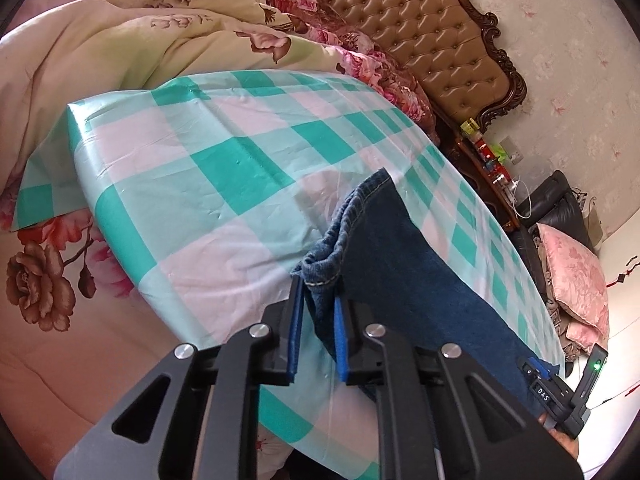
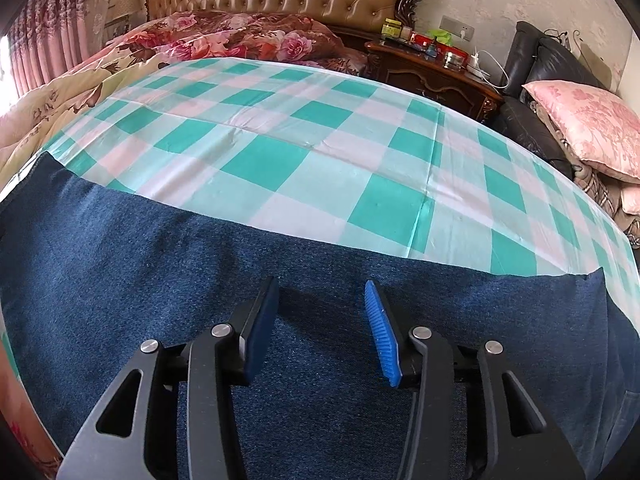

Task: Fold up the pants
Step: 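Grasp the jeans leg hem with the left tool and lift it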

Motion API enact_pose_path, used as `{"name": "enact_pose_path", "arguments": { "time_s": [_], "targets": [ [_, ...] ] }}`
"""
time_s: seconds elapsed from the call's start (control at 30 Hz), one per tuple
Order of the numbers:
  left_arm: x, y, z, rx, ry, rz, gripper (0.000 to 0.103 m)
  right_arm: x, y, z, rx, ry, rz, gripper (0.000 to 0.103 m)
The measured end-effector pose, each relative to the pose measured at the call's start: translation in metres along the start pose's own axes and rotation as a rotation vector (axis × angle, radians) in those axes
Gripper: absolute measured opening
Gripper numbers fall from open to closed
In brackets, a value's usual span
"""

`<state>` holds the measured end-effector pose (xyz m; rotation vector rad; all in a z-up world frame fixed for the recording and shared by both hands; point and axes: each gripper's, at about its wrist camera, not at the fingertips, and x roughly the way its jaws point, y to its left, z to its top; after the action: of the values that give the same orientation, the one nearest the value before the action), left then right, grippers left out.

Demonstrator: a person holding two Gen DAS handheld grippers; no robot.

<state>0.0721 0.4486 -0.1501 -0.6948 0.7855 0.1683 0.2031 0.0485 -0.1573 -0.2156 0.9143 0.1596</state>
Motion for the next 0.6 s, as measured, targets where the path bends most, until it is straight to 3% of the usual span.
{"name": "enact_pose_path", "arguments": {
  "time_s": [0.23,0.37,0.43,0.57,0.6],
  "targets": [
    [-0.012,-0.008,0.003,0.013,-0.030,-0.017,0.013,0.001,-0.001,0.002,0.004,0.000,-0.002,0.048],
    [-0.022,-0.019,0.006,0.052,-0.051,-0.004,0.013,-0.012,-0.018,0.004,0.102,-0.015,0.062,0.047],
    [-0.028,-0.028,0.006,0.089,-0.067,0.014,0.013,-0.021,-0.023,0.006,0.099,-0.041,0.022,0.047],
    [-0.037,-0.048,0.008,0.147,-0.090,0.039,0.012,0.005,-0.022,0.005,0.029,0.045,-0.031,0.047],
    [-0.041,-0.053,0.009,0.162,-0.099,0.045,0.012,0.005,-0.022,0.005,0.021,0.023,-0.036,0.047]
  ]
}}
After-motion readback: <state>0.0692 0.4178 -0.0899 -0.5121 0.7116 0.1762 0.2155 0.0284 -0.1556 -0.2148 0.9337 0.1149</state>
